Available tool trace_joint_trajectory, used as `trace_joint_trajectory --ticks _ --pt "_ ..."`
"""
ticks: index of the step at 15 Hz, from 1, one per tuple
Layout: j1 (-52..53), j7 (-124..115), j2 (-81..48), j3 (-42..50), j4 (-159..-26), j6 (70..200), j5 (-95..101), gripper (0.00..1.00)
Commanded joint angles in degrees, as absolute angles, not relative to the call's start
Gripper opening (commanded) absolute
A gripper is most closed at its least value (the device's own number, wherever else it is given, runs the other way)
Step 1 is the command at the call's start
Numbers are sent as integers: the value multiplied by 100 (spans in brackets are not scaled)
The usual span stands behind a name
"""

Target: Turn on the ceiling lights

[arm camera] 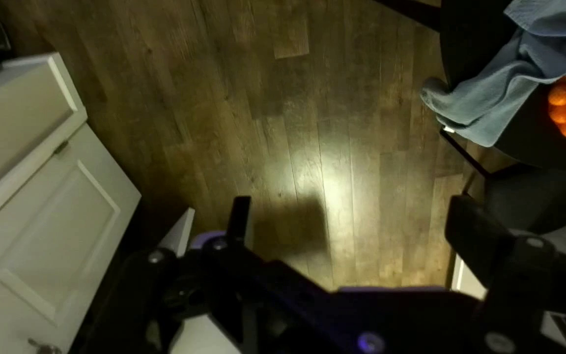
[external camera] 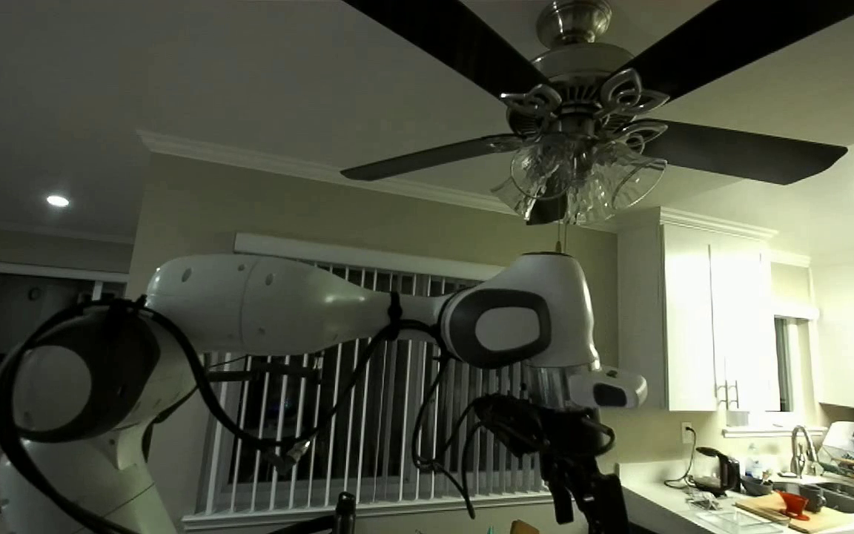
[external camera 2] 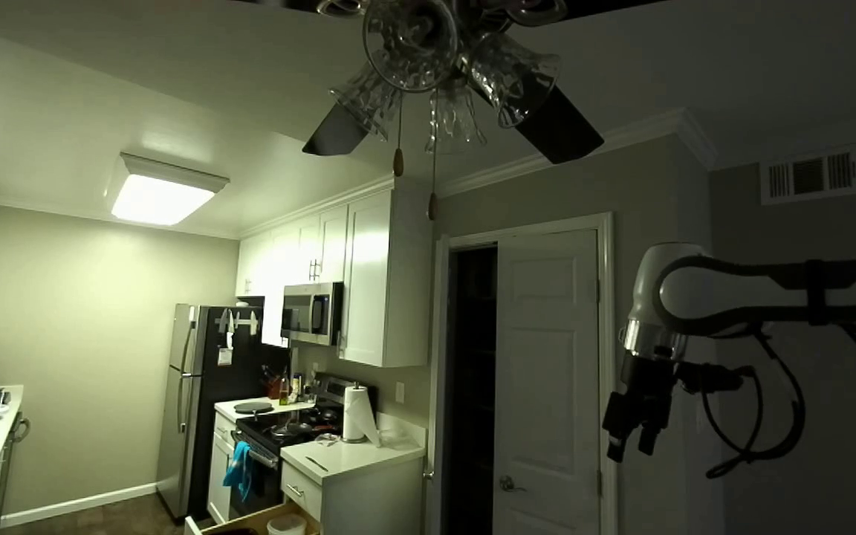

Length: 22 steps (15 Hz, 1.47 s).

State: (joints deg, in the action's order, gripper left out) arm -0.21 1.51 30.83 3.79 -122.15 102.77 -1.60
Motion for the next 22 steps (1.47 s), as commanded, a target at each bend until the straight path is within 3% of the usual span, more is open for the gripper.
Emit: trace_joint_trajectory --ticks 1,13,14,22 --pt "210 326 3739 208 -12668 11034 -487 100" --pt "1501 381 4466 -270 -13004 14076 -1750 100" --pt "1335 165 4370 -313 -12816 13594 -1515 100" --pt "1450 166 4382 -310 -12838 13871 -1576 100"
